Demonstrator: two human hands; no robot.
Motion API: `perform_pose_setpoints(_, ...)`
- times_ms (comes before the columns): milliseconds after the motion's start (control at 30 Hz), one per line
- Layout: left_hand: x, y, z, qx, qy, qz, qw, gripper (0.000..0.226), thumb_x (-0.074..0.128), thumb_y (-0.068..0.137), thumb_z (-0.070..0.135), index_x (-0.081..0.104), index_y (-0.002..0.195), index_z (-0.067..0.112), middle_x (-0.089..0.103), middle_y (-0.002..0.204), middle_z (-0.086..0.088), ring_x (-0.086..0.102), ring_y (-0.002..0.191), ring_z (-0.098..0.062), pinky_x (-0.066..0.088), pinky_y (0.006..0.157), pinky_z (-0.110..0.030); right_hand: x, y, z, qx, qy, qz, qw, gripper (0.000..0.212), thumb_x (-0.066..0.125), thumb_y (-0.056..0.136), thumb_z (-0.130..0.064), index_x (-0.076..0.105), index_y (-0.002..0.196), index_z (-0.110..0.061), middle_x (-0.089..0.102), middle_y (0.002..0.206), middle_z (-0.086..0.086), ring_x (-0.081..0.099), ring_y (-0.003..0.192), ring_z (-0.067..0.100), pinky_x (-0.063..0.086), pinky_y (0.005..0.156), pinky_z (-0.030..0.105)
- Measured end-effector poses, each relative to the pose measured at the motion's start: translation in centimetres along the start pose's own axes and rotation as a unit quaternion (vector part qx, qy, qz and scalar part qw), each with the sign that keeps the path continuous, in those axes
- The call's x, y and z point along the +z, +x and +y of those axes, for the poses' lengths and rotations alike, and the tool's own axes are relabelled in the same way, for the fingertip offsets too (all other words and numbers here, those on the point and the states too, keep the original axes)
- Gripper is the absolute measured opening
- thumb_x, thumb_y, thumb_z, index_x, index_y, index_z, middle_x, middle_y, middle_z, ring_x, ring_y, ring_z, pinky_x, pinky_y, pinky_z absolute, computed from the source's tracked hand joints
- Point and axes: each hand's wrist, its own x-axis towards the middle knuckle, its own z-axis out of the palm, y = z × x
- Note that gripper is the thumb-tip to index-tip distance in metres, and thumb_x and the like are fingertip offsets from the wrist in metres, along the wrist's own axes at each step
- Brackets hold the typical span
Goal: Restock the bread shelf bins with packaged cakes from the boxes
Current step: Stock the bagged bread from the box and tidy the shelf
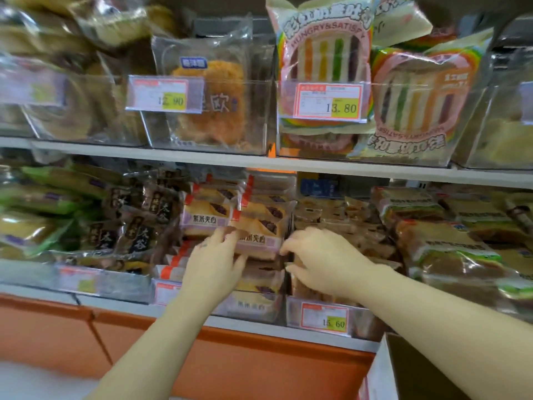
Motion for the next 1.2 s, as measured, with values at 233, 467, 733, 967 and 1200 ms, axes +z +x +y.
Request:
perform_pose_setpoints(233,1.7,3.8,-2.6,-0.089,-0.093,-0.074,0.989,0.049,0.055,0.09,0.028,0.037,0.136,0.027,0.063,0.118,-0.009,0.062,0.1,-0.033,0.052,0.079,-0.041,2.1,6.7,-0.5,0.085,0.079,-0.068,0.991,0.062,0.054,0.093,-0.029,0.024,0.147,-0.039,-0.005,0.161,-0.003,0.035,0.137,0.028,0.047,0.097,0.038)
perform_pose_setpoints(467,3.7,6.3,-2.5,-0.047,-0.183,-0.037,0.981,0.053,0.07,0.082,0.021,0.041,0.126,0.017,0.052,0.123,-0.008,0.06,0.102,-0.033,0.05,0.08,-0.041,2.5,9.4,-0.4,0.084,0.064,-0.089,0.99,0.061,0.045,0.096,-0.007,0.025,0.148,-0.032,-0.01,0.16,0.0,0.017,0.144,0.034,0.04,0.091,0.028)
perform_pose_setpoints(733,3.9,6.2,-3.5,-0.026,-0.104,-0.009,0.994,0.042,0.061,0.088,0.032,0.04,0.124,0.024,0.044,0.126,-0.001,0.06,0.093,-0.032,0.049,0.063,-0.039,3.9,9.9,0.8,0.044,-0.051,-0.08,0.994,0.077,0.054,0.094,-0.016,0.006,0.149,-0.041,0.001,0.159,0.002,0.004,0.145,0.029,0.012,0.116,0.049)
perform_pose_setpoints(967,3.9,6.5,-6.1,-0.087,-0.009,-0.052,0.995,0.072,0.044,0.096,0.043,0.002,0.153,0.031,-0.012,0.159,-0.014,-0.006,0.145,-0.042,0.013,0.117,-0.049,4.2,10.1,-0.5,0.054,-0.059,-0.105,0.991,0.086,0.047,0.094,-0.051,-0.018,0.147,-0.038,-0.029,0.155,0.009,-0.024,0.143,0.032,-0.012,0.113,0.06)
perform_pose_setpoints(1200,2.9,7.9,-6.9,-0.083,0.002,-0.073,0.994,0.059,0.041,0.098,0.032,0.014,0.15,0.032,0.004,0.16,-0.006,0.005,0.145,-0.039,0.016,0.117,-0.048,4.8,11.5,0.7,0.062,-0.01,-0.153,0.986,0.09,0.028,0.083,-0.078,-0.023,0.145,-0.038,-0.027,0.155,0.008,-0.025,0.142,0.035,-0.006,0.113,0.059)
